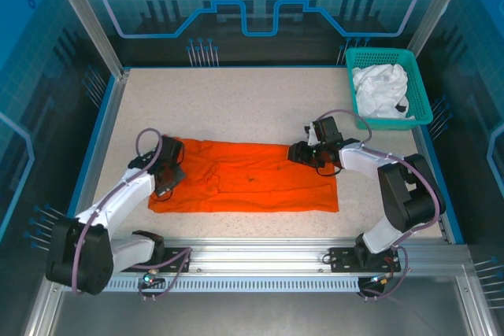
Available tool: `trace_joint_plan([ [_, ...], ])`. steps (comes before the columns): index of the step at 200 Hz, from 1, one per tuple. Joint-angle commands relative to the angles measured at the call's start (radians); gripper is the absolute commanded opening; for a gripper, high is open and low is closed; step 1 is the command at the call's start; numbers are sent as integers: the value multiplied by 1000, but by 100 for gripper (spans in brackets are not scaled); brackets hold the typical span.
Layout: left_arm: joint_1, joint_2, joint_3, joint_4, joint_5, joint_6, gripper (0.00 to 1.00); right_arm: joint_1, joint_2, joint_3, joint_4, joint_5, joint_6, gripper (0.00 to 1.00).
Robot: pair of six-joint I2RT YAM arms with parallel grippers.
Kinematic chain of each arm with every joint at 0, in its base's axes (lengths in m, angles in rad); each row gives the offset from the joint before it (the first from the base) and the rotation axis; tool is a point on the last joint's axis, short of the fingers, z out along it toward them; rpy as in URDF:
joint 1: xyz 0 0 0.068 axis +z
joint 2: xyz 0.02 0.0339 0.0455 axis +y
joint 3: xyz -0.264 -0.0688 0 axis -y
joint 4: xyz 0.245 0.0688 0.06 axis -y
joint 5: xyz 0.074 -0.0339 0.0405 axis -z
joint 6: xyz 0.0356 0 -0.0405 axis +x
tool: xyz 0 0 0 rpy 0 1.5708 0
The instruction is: Fold and stack the t-shirts
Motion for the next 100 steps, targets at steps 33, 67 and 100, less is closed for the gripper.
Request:
trace_joint_plan([
  [33, 132, -92, -58, -61, -56, -76, 39, -19, 0, 10, -9, -13, 17, 47],
  [67, 138, -157, -21, -58, -61, -60, 43, -39, -69, -6, -57, 35, 38, 48],
  [100, 133, -96, 57, 25, 86, 60, 37, -98, -114, 15, -180, 107, 67, 49],
])
